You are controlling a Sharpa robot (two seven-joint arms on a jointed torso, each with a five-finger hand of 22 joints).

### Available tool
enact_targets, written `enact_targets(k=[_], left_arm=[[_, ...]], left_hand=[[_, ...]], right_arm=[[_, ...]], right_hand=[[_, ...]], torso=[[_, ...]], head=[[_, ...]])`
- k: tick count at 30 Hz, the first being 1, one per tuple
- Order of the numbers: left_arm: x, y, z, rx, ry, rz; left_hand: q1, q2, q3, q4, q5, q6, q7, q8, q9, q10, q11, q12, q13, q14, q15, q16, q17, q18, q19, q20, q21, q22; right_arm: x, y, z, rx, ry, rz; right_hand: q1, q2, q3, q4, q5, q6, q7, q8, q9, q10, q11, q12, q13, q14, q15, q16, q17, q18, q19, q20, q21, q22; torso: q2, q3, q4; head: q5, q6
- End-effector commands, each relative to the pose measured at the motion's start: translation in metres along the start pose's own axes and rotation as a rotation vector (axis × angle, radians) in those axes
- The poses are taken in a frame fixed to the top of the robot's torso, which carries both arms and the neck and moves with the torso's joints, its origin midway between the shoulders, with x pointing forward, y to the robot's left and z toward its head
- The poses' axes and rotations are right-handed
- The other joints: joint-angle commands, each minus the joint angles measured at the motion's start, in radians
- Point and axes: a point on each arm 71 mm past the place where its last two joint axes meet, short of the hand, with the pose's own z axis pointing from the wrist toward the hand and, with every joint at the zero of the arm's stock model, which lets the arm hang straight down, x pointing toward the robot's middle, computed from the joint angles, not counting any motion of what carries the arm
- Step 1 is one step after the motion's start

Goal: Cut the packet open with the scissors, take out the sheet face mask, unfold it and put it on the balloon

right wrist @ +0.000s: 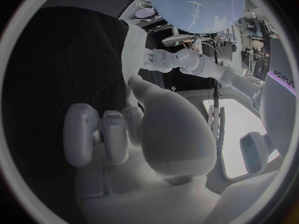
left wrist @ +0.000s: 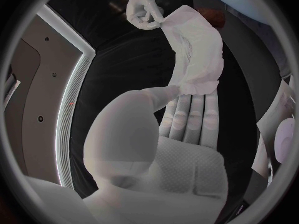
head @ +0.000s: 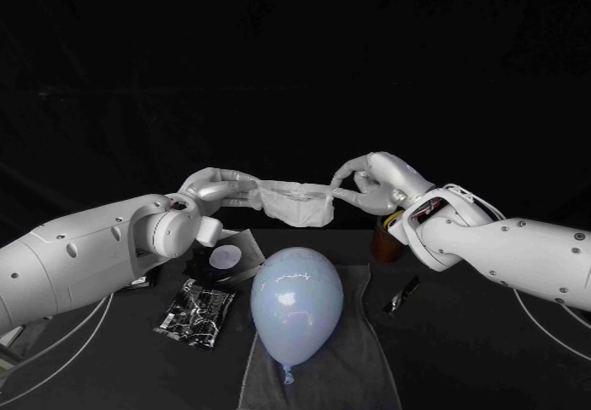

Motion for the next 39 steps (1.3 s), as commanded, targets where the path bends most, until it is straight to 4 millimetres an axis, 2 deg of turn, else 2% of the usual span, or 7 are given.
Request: enact_targets(k=[1,21,30,35,39], left_arm=[[0.005,-0.004,-0.002,0.030,0.026,-0.001],[0.007,-0.010,-0.022,0.052,0.052,-0.017],[0.007,-0.008,-0.014,0.040,0.017,-0.007],[0.008,-0.006,-0.007,0.034,-0.001,0.008],[0.009,-0.004,0.000,0.027,-0.021,0.025]], left_hand=[[-0.003,0.006,0.002,-0.001,0.007,-0.007,0.001,0.006,0.139,0.002,0.000,-0.002,0.001,0.005,0.002,-0.002,0.001,0.013,0.011,0.000,0.006,0.001],[-0.006,0.007,0.002,-0.004,0.006,-0.010,0.001,0.008,0.146,0.001,0.000,-0.002,0.001,0.005,0.002,-0.003,0.001,0.013,0.017,-0.003,0.010,0.002],[-0.011,0.005,-0.001,-0.004,0.006,-0.013,0.001,0.008,0.149,-0.002,0.001,-0.003,0.001,0.004,0.003,-0.003,0.001,0.012,0.018,-0.003,0.012,0.002],[-0.016,0.006,-0.003,-0.002,0.006,-0.017,0.002,0.008,0.152,-0.005,0.002,-0.004,0.000,0.002,0.003,-0.004,0.001,0.011,0.017,-0.003,0.011,0.001],[-0.021,0.006,-0.007,0.000,0.006,-0.023,0.005,0.006,0.157,-0.014,0.005,-0.005,-0.001,0.000,0.005,-0.004,0.002,0.011,0.014,-0.002,0.010,0.000]], right_arm=[[-0.002,0.000,0.000,-0.006,-0.005,0.036],[-0.010,0.001,-0.012,0.050,-0.026,0.187],[-0.008,0.008,-0.011,0.085,-0.032,0.302],[-0.008,0.012,-0.004,0.089,-0.037,0.342],[-0.010,0.014,0.004,0.097,-0.045,0.371]], right_hand=[[0.003,0.004,0.003,0.000,0.005,0.005,-0.001,0.004,0.002,0.028,-0.004,0.003,0.147,0.105,-0.009,0.003,0.263,-0.018,0.047,-0.004,0.001,0.217],[0.002,0.003,0.004,-0.001,0.005,0.003,-0.002,0.005,0.002,0.025,-0.004,-0.002,0.143,0.105,-0.009,0.003,0.263,-0.017,0.044,-0.003,-0.006,0.215],[0.003,0.003,0.007,-0.002,0.005,0.001,-0.001,0.005,0.002,0.024,-0.004,-0.003,0.142,0.105,-0.009,0.003,0.263,-0.015,0.042,-0.003,-0.012,0.214],[0.003,0.004,0.009,-0.003,0.005,0.000,-0.001,0.006,0.002,0.023,-0.004,-0.005,0.141,0.105,-0.010,0.003,0.263,-0.015,0.041,-0.004,-0.013,0.213],[0.003,0.005,0.011,-0.004,0.005,-0.001,0.000,0.006,0.002,0.023,-0.004,-0.005,0.142,0.105,-0.010,0.003,0.263,-0.015,0.041,-0.004,-0.014,0.213]], torso=[[0.000,0.0004,0.0003],[0.000,0.0012,0.0002],[0.000,0.0014,0.0010],[0.000,0.0011,-0.0009],[-0.001,0.0002,0.0011]], head=[[0.000,0.004],[-0.005,0.005],[-0.006,0.009],[-0.006,0.014],[-0.010,0.017]])
